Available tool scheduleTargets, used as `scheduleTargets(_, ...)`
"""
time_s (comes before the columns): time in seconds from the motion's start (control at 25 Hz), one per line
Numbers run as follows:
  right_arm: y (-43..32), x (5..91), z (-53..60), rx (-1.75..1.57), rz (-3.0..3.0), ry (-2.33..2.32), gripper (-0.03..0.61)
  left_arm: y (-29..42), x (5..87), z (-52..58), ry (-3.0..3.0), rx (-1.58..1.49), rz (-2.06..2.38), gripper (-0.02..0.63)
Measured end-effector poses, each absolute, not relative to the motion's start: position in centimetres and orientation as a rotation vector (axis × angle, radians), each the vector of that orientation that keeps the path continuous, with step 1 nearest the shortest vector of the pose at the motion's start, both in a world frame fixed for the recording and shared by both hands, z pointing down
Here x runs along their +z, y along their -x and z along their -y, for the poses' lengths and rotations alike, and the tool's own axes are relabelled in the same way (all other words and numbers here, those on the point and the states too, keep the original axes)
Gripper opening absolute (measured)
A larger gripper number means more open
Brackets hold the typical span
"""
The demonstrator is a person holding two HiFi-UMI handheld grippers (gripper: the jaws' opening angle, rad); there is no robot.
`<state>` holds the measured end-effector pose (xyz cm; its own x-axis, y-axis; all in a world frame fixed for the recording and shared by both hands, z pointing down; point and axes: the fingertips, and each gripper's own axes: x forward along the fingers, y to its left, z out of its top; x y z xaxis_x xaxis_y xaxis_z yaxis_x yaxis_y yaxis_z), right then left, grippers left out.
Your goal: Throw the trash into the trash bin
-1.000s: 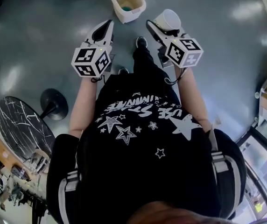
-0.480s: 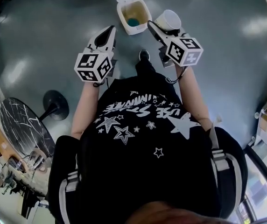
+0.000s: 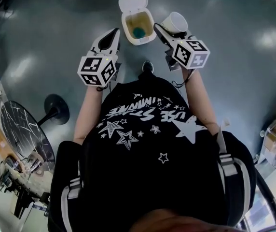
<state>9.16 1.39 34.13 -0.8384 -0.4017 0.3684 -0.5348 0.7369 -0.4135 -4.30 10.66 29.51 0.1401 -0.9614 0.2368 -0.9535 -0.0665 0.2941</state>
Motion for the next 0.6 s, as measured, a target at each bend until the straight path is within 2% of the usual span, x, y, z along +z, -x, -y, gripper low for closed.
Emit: scheduleTargets(0.6,-8.7,35.5,2.0,0.740,2.676,-0.553,0.316,3.2,29.1,-8.1,-1.982,0.006,1.941,0.011)
